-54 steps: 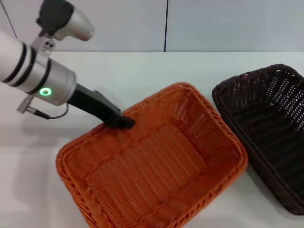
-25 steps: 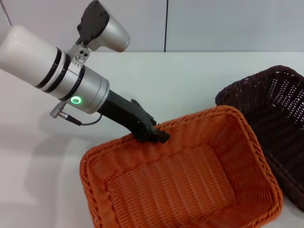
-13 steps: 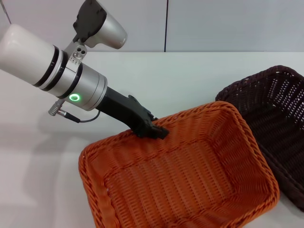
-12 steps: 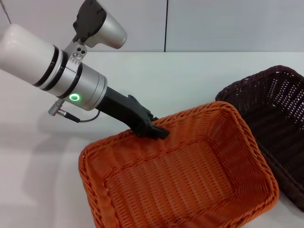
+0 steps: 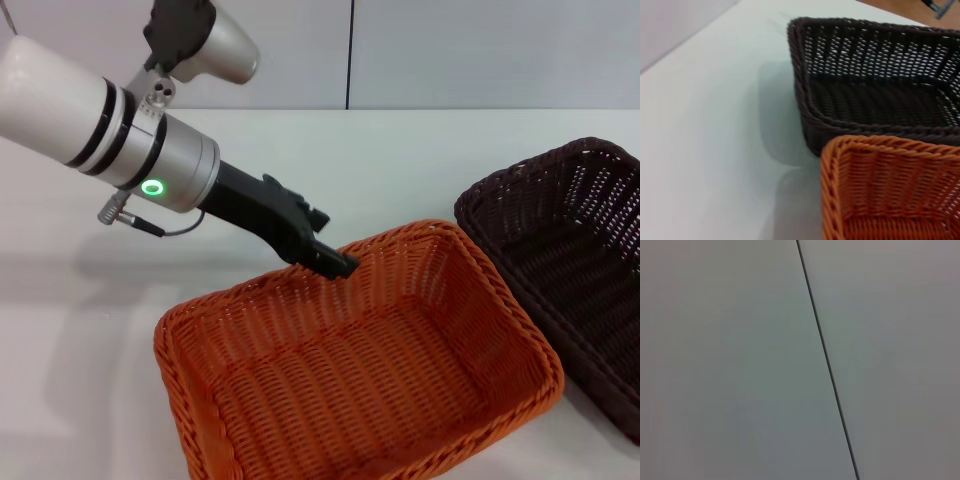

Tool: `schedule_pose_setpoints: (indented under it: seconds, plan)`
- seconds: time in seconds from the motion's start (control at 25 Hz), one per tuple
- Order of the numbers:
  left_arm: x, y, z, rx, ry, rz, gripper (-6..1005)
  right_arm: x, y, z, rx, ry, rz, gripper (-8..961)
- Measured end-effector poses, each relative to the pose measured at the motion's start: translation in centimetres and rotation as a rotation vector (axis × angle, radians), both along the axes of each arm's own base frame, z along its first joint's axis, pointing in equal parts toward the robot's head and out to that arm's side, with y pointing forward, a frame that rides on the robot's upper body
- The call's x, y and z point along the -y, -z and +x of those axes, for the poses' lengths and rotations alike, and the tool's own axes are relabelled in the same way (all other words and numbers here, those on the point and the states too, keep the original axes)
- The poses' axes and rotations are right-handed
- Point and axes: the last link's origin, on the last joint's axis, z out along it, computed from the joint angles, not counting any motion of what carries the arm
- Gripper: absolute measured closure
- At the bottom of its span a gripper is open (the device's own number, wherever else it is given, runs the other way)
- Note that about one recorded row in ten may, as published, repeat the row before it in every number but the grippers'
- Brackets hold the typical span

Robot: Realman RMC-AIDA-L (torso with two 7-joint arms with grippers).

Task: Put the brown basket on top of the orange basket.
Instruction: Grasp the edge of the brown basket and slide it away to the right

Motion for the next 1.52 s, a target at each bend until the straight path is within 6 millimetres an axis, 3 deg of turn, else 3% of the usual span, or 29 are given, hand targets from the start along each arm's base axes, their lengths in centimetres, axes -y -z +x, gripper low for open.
schedule_pose_setpoints:
  seconds: [0.36, 0.52, 0.6, 0.8, 0.92, 1.04, 1.08, 1.12, 1.16, 1.2, 1.24, 1.28, 1.36, 1.4, 1.52]
  plan:
    - [-1.2, -2.8, 0.8, 0.032, 0.064, 0.196, 170, 0.0, 0.0, -0.1, 0.000, -0.002, -0.001, 462]
    - [-1.8, -4.7, 1.0, 0.115, 0.081, 0.352, 170, -0.2, -0.1, -0.2, 0.001, -0.007, -0.001, 461]
    - [-1.8, -6.5, 0.8, 0.232, 0.096, 0.480, 170, -0.2, -0.2, -0.2, 0.003, -0.009, 0.001, 461]
    - [-1.3, -8.8, -0.6, 0.461, 0.118, 0.675, 170, -0.4, -0.5, -0.6, 0.048, -0.040, -0.017, 461]
    - [-0.3, -9.1, -2.5, 0.620, 0.144, 0.802, 170, -1.0, -2.6, -1.4, 0.003, -0.169, -0.088, 462]
    - [-0.1, -9.1, -2.9, 0.650, 0.152, 0.827, 170, -1.4, -4.0, -2.0, -0.010, -0.232, -0.143, 462]
    - [0.8, -8.3, -5.3, 0.766, 0.177, 0.929, 170, -1.6, -4.7, -2.3, -0.014, -0.264, -0.177, 462]
    - [0.8, -8.3, -5.3, 0.766, 0.177, 0.929, 170, -1.6, -4.7, -2.3, -0.014, -0.264, -0.177, 462]
    - [1.1, -8.1, -6.0, 0.794, 0.181, 0.965, 170, -2.0, -6.6, -3.3, -0.005, -0.331, -0.262, 463]
    - [1.1, -8.1, -6.0, 0.794, 0.181, 0.965, 170, -2.0, -6.6, -3.3, -0.005, -0.331, -0.262, 463]
    - [1.2, -8.1, -6.3, 0.809, 0.181, 0.982, 170, -2.3, -8.1, -4.6, 0.031, -0.386, -0.373, 463]
    - [1.2, -8.1, -6.3, 0.809, 0.181, 0.982, 170, -2.3, -8.1, -4.6, 0.031, -0.386, -0.373, 463]
    - [2.2, -7.5, -8.3, 0.864, 0.176, 1.044, 170, -3.0, -10.1, -7.2, 0.149, -0.407, -0.604, 464]
    - [2.2, -7.5, -8.3, 0.864, 0.176, 1.044, 170, -3.0, -10.1, -7.2, 0.149, -0.407, -0.604, 464]
    - [2.2, -7.1, -8.8, 0.858, 0.157, 1.050, 170, -3.8, -11.1, -9.2, 0.315, -0.337, -0.841, 465]
